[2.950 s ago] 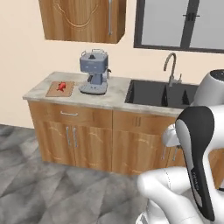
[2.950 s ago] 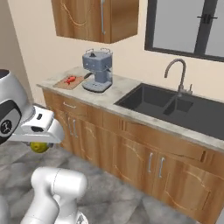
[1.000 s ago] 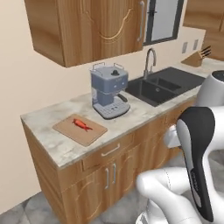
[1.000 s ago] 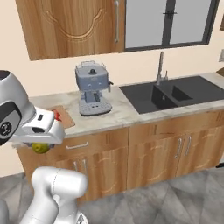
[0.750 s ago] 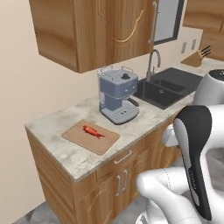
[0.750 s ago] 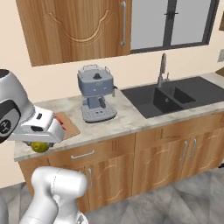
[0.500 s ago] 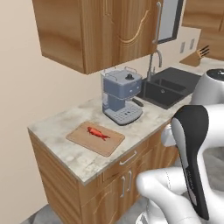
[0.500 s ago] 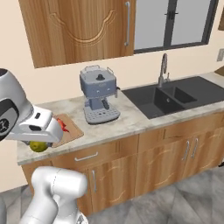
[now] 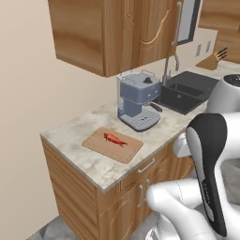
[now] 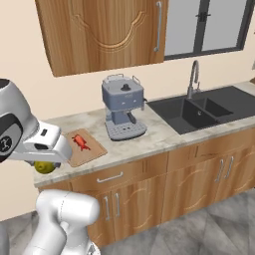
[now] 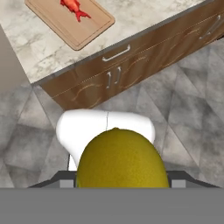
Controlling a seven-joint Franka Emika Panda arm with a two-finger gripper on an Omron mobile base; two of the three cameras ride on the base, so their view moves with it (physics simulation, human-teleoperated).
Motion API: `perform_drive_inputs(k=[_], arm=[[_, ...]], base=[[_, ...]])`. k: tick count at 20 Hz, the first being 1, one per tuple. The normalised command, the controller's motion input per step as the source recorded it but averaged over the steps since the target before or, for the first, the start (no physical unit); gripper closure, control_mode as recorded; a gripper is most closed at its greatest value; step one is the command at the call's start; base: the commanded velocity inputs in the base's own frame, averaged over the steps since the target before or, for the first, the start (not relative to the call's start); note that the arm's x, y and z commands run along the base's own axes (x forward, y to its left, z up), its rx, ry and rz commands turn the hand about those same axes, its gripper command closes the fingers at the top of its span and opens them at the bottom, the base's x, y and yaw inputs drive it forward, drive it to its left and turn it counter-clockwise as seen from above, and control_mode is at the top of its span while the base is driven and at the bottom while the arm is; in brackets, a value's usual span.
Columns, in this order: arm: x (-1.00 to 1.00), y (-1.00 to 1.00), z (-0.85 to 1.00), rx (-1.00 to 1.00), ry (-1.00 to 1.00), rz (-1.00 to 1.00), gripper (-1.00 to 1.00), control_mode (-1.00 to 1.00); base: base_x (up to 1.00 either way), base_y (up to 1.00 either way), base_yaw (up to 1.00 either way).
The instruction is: Retrieve a lemon from the fridge and place it on the cutting board with the fish.
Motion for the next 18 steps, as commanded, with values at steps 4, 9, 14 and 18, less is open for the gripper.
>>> perform_drive_inputs(k=[4, 9, 14, 18], arm=[[0.00, 0.00, 0.00, 0.00, 0.00, 0.00, 1.00, 1.00], [0.03, 0.03, 0.00, 0.00, 0.00, 0.00, 1.00, -1.00], [0.19, 0.01, -0.10, 0.01, -0.03, 0.00, 1.00, -1.00], [0.72, 0.11, -0.39, 0.03, -0.10, 0.00, 1.00, -1.00]], base=[[0.02, 0.55, 0.07], [0.06, 0.10, 0.00], [0.00, 0.00, 0.00], [0.00, 0.00, 0.00]])
